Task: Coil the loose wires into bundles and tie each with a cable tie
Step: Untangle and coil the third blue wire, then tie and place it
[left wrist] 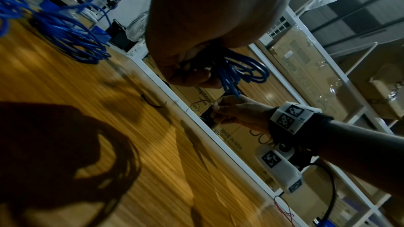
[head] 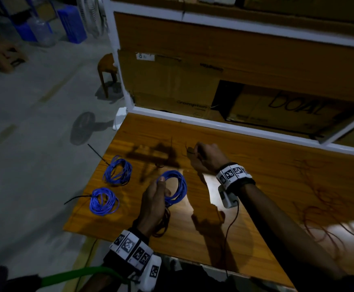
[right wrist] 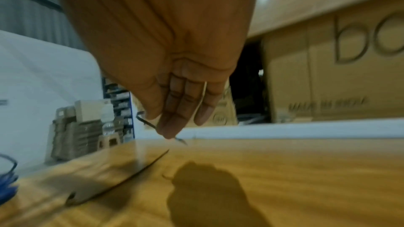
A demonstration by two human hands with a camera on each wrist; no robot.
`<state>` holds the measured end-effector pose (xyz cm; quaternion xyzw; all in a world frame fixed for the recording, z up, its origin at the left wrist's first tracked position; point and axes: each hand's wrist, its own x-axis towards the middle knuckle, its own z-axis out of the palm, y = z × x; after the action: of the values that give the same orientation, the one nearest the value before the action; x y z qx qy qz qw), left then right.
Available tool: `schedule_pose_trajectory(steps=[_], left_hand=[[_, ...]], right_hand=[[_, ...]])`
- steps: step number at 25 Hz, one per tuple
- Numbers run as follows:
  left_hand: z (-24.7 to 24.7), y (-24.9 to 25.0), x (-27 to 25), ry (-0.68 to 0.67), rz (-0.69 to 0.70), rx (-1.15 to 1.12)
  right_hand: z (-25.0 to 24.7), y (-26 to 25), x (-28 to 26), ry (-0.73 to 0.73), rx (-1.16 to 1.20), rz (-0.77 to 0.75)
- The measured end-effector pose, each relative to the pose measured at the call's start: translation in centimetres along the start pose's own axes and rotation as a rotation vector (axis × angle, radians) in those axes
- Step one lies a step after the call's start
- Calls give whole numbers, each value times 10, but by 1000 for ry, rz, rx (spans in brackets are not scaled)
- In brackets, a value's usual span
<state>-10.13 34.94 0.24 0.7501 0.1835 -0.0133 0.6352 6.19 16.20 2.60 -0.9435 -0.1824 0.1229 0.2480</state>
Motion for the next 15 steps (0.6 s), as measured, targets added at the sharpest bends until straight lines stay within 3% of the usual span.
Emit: schedule_pose_trajectory(steps=[6,10,15], left_hand=[[38,6,-5,-115,-7,135],[66,9,-15,-181,89,246],[98,20,-28,-248,229,367]], right_hand=[[-23,35,-70,233,297,42],[-48,47,-150,292,579,109],[-86,46,-232,304,615,54]])
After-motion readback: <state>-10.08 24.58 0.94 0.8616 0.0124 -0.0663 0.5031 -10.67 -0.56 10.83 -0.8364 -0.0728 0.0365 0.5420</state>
